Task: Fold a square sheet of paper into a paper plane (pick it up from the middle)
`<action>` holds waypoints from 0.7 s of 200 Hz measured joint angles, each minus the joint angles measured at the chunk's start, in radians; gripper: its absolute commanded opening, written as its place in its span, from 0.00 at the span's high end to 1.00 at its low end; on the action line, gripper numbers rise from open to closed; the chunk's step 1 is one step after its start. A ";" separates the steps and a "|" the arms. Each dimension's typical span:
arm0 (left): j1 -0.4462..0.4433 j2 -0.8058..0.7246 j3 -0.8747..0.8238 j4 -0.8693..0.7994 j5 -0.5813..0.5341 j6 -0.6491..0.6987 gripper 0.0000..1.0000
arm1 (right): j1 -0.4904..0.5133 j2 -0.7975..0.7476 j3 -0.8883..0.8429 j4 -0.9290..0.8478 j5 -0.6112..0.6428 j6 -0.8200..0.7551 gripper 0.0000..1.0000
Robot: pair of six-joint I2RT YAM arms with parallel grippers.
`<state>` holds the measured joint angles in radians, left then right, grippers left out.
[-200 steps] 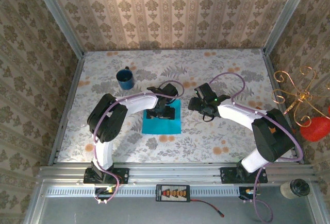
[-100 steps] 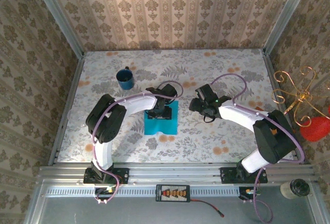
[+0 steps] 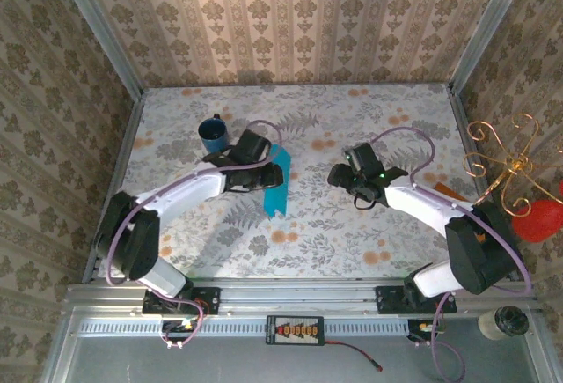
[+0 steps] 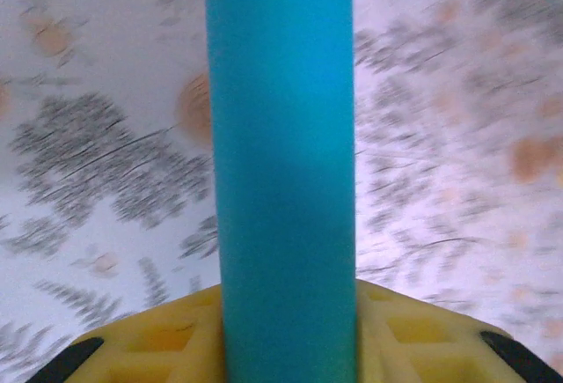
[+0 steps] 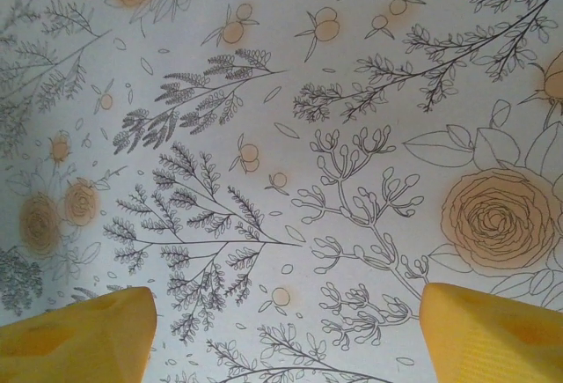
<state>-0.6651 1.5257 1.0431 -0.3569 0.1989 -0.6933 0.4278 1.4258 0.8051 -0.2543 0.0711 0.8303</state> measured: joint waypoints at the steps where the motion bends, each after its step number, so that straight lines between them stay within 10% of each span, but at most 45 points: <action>1: 0.002 -0.002 -0.003 0.005 0.005 -0.001 0.65 | -0.001 0.000 0.000 0.001 -0.001 0.000 0.20; 59: 0.049 0.072 -0.081 0.341 0.275 -0.101 0.67 | -0.012 -0.006 -0.006 0.046 -0.058 0.009 0.22; 140: 0.064 0.222 -0.204 0.628 0.303 -0.232 0.70 | -0.011 -0.005 -0.054 0.140 -0.138 0.102 0.34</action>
<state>-0.6014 1.7481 0.8387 0.2710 0.5014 -0.9253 0.4171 1.4204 0.7513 -0.1139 -0.0666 0.9321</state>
